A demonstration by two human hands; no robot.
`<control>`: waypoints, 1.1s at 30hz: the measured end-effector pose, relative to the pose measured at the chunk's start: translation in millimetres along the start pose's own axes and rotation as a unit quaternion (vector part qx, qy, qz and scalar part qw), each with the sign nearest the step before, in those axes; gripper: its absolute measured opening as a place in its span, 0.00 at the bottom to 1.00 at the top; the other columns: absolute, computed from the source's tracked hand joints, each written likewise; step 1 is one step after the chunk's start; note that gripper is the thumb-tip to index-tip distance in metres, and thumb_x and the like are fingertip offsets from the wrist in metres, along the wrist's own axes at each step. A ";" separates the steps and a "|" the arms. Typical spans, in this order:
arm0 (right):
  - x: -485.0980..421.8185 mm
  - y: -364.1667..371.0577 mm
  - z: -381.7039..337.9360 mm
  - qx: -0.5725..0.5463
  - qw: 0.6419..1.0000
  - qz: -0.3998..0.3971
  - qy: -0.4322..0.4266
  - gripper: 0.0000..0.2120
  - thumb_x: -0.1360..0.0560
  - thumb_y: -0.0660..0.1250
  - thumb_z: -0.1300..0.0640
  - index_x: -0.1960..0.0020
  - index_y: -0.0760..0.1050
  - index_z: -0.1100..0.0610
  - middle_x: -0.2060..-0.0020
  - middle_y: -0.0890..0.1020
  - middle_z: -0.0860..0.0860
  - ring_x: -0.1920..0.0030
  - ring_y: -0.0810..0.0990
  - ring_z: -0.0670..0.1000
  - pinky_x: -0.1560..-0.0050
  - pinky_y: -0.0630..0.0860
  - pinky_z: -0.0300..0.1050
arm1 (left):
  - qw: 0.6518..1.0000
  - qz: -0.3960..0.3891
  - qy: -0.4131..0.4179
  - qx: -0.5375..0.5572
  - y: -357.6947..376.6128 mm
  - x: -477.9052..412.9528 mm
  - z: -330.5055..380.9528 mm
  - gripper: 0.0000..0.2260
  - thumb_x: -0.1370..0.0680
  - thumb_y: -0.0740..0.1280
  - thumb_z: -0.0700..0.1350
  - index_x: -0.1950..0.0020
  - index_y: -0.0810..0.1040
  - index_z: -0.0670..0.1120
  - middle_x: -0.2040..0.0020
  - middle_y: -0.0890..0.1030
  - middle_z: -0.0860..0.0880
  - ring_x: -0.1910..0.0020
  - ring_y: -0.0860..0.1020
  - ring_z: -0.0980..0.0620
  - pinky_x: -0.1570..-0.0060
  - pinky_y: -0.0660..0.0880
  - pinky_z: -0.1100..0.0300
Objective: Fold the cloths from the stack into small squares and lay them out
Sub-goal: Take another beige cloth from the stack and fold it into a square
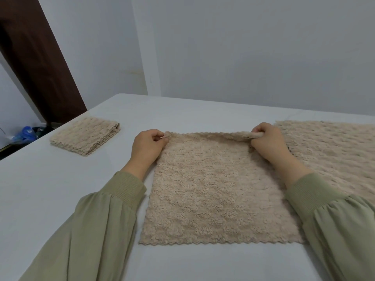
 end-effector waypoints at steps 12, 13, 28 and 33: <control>-0.7 -25.4 -5.0 -0.061 0.995 -0.015 0.074 0.03 0.28 0.68 0.65 0.57 0.81 0.61 0.72 0.76 0.51 0.72 0.71 0.48 0.71 0.68 0.38 | 0.994 0.101 -0.031 0.023 -4.1 4.7 15.6 0.04 0.27 0.68 0.45 0.59 0.82 0.52 0.68 0.82 0.52 0.65 0.80 0.52 0.58 0.76 0.57; 0.1 -23.4 -6.1 -0.087 0.992 -0.020 0.084 0.04 0.27 0.67 0.66 0.56 0.81 0.63 0.73 0.76 0.52 0.75 0.71 0.48 0.72 0.71 0.39 | 0.992 0.099 -0.038 0.069 -4.5 5.8 17.0 0.05 0.27 0.68 0.44 0.60 0.81 0.52 0.68 0.83 0.51 0.66 0.80 0.53 0.58 0.77 0.56; 53.6 -9.5 -19.3 -0.246 0.956 0.158 0.013 0.10 0.28 0.62 0.68 0.54 0.79 0.58 0.65 0.80 0.49 0.68 0.77 0.41 0.69 0.71 0.27 | 0.958 0.097 -0.108 0.246 -22.9 47.1 21.7 0.06 0.26 0.68 0.35 0.52 0.82 0.41 0.62 0.81 0.50 0.71 0.79 0.57 0.61 0.79 0.64; 92.6 -17.1 -20.5 -0.127 0.977 0.165 -0.046 0.11 0.28 0.59 0.66 0.54 0.77 0.56 0.65 0.77 0.51 0.67 0.73 0.48 0.64 0.69 0.39 | 0.979 0.077 -0.107 0.155 -41.7 63.9 16.7 0.11 0.24 0.61 0.34 0.49 0.81 0.43 0.65 0.78 0.47 0.71 0.75 0.52 0.69 0.75 0.64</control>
Point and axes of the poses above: each hand's wrist, its own x-axis away from the middle knuckle, its own y-axis out of the palm, z = x × y, the point moved 1 cm from there along -x, towards the middle knuckle
